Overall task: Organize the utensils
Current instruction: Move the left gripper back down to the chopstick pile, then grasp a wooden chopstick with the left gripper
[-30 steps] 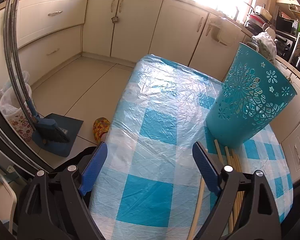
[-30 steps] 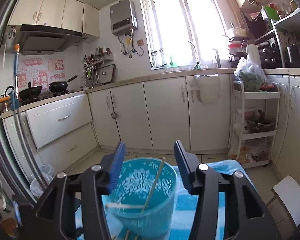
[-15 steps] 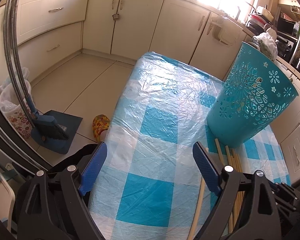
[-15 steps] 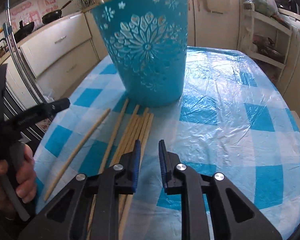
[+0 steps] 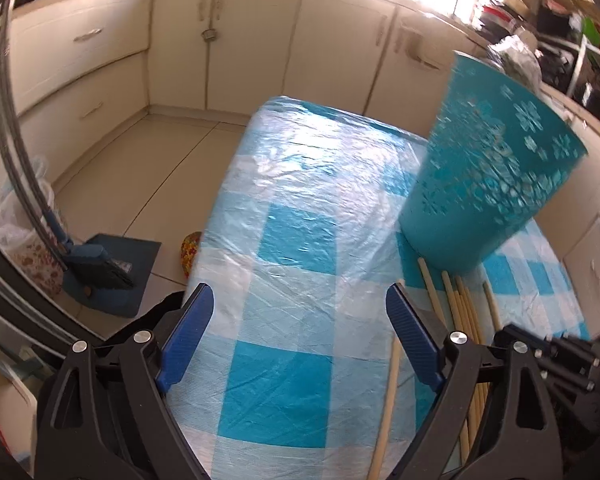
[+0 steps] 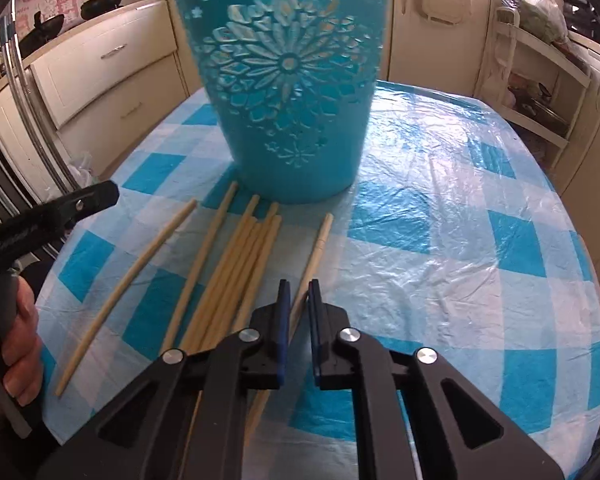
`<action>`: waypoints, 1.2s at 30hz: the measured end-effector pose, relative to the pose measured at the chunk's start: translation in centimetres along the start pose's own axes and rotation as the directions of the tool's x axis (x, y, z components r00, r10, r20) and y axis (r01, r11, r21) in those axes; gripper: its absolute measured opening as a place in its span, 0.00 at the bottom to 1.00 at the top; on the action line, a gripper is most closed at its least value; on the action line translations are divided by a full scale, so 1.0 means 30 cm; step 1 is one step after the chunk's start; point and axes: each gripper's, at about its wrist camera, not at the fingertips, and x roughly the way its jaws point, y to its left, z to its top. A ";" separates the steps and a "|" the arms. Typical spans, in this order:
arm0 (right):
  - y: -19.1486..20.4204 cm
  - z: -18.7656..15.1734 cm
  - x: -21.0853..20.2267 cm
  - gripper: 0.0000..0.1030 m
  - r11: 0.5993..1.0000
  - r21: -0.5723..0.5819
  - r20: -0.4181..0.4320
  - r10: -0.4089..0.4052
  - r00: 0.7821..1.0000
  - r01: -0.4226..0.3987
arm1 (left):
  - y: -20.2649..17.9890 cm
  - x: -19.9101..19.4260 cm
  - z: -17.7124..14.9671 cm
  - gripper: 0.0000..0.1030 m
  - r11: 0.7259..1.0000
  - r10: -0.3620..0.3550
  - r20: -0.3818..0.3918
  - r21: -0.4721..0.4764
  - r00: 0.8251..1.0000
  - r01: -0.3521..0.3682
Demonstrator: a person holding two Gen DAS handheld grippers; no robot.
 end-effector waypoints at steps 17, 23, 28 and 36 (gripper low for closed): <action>-0.114 -0.022 -0.015 0.09 0.994 0.086 0.016 0.070 0.997 -0.071 | -0.224 0.090 0.003 0.58 0.965 0.099 -0.168 0.256 0.981 -0.054; -0.136 0.011 0.007 0.10 0.991 0.106 0.009 0.081 0.997 -0.082 | -0.255 0.100 0.023 0.16 0.960 0.015 -0.234 0.275 0.972 0.051; -0.150 0.026 0.022 0.16 0.985 0.126 0.026 0.115 0.993 -0.117 | -0.240 0.104 0.043 0.05 0.969 -0.066 -0.312 0.207 0.948 0.136; -0.131 0.023 0.017 0.23 0.987 0.104 0.033 0.121 0.992 -0.124 | -0.178 -0.025 0.075 0.05 0.976 -0.166 -0.295 0.088 0.941 0.200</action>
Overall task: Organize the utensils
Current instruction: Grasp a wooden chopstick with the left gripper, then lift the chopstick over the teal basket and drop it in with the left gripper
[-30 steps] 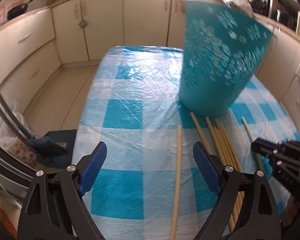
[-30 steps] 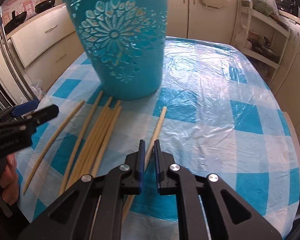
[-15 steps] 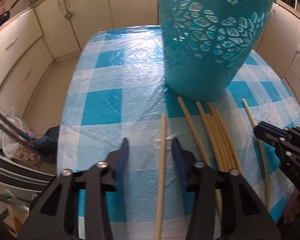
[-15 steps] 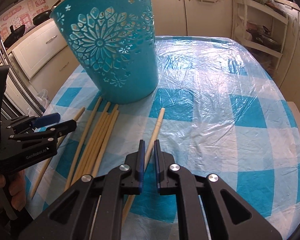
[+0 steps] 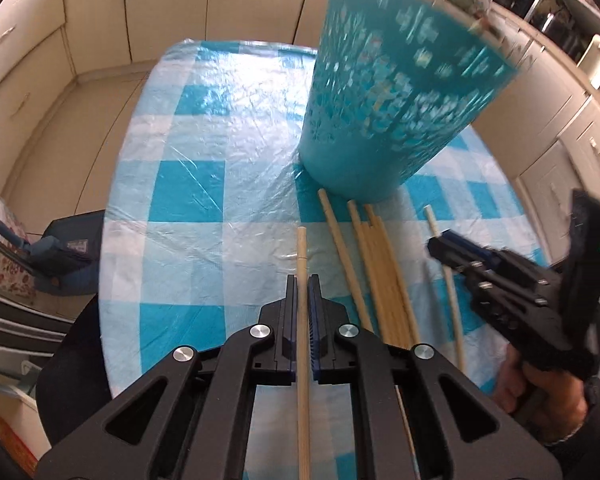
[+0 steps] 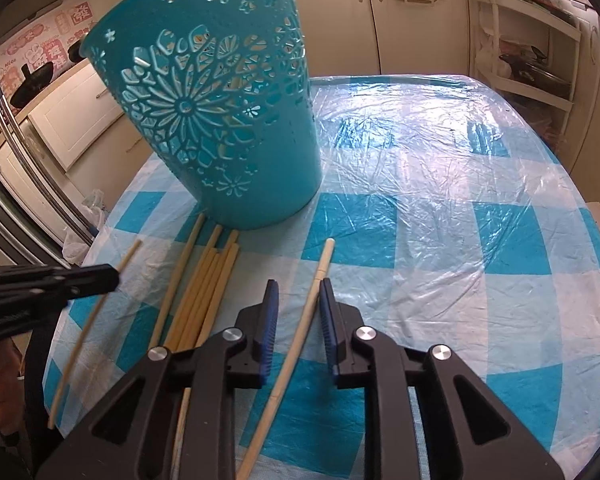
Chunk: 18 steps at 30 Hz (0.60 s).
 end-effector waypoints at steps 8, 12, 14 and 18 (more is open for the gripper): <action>0.013 -0.009 -0.003 0.27 1.000 -0.009 0.002 0.000 1.000 0.000 | -0.090 -0.419 0.124 0.05 0.988 -0.152 0.318 0.034 0.936 0.149; 0.006 -0.010 -0.004 0.28 1.000 -0.003 0.003 0.008 1.000 -0.008 | -0.161 -0.564 0.239 0.05 0.989 -0.150 0.522 0.066 0.840 0.136; 0.005 -0.010 -0.004 0.28 1.000 -0.003 0.004 0.013 1.000 -0.013 | -0.192 -0.577 0.308 0.05 0.992 -0.122 0.598 0.063 0.792 0.106; 0.010 -0.010 -0.003 0.34 1.000 -0.020 0.003 0.016 1.000 -0.016 | -0.242 -0.559 0.427 0.05 1.000 -0.027 0.710 0.012 0.704 0.026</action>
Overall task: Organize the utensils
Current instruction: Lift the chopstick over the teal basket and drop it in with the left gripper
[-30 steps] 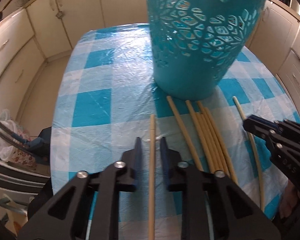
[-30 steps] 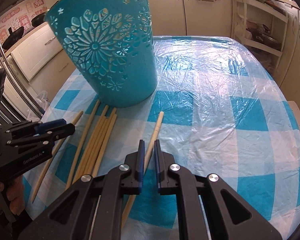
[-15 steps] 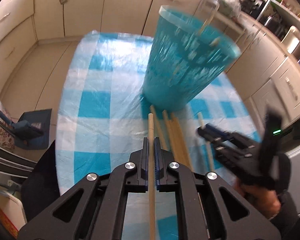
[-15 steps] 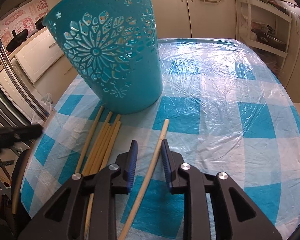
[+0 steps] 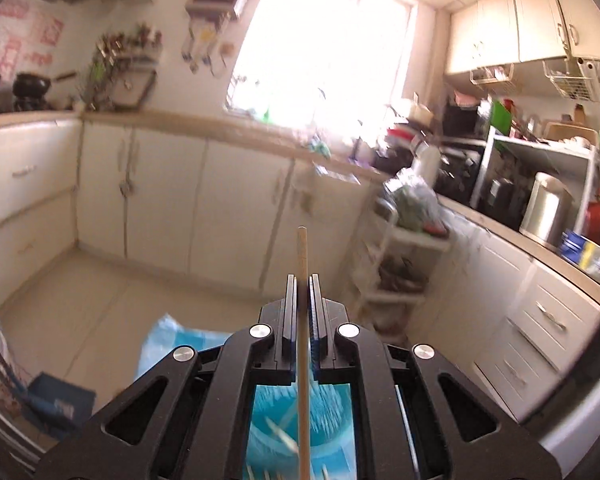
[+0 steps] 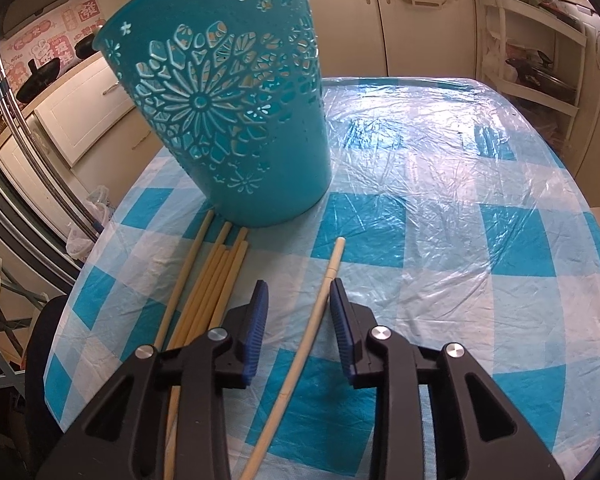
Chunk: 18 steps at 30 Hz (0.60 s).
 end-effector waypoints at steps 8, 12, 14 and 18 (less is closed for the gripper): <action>0.005 0.002 0.001 0.39 1.000 -0.007 0.004 0.011 1.000 -0.011 | 0.001 0.233 0.001 0.05 0.993 0.112 0.077 -0.050 0.991 -0.108; 0.015 0.001 0.004 0.42 1.000 -0.023 0.002 0.009 1.000 -0.009 | 0.042 0.276 -0.052 0.05 0.989 0.124 0.061 -0.092 0.990 -0.118; 0.020 -0.001 0.005 0.44 0.999 -0.031 0.001 0.006 1.000 -0.006 | 0.050 0.280 -0.080 0.05 0.988 0.128 0.059 -0.095 0.990 -0.122; 0.021 -0.003 0.006 0.45 0.999 -0.037 0.000 0.004 1.000 -0.004 | 0.045 0.281 -0.126 0.05 0.988 0.134 0.052 -0.080 0.990 -0.129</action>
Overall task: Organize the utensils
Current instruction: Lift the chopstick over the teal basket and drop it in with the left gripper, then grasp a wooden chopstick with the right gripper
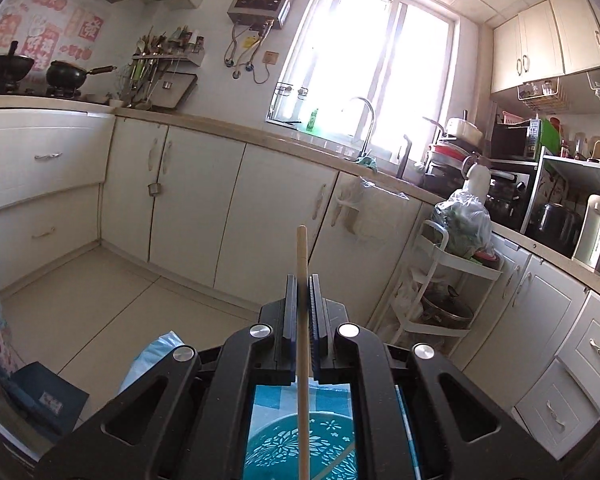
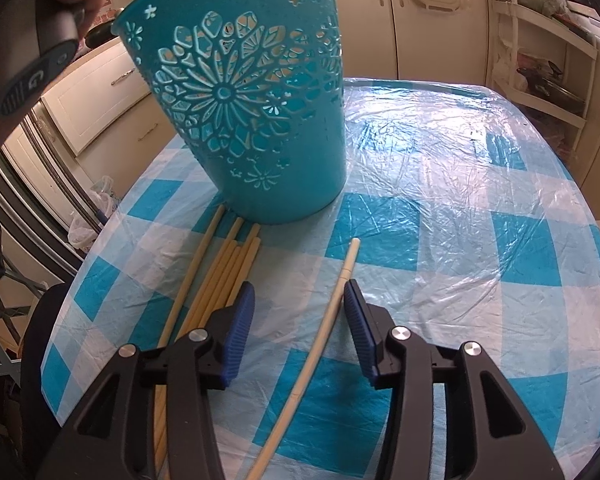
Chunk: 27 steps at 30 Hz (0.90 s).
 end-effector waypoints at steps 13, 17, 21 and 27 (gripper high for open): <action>-0.005 0.001 -0.004 0.45 1.000 0.008 0.002 0.001 1.000 -0.001 | 0.056 -0.064 -0.125 0.33 0.997 0.041 -0.129 0.074 0.991 -0.032; -0.026 -0.001 -0.012 0.45 0.999 0.039 0.006 0.010 1.000 -0.010 | 0.150 -0.182 -0.133 0.58 0.994 0.105 -0.102 0.046 0.989 -0.101; -0.036 -0.003 -0.019 0.41 0.999 0.045 0.003 -0.002 1.000 0.002 | 0.264 -0.308 -0.161 0.73 0.987 0.159 -0.083 -0.001 0.984 -0.160; -0.062 -0.003 -0.024 0.09 0.997 0.030 -0.013 -0.069 0.998 0.069 | 0.405 -0.317 -0.324 0.79 0.975 0.208 -0.240 -0.029 0.948 -0.221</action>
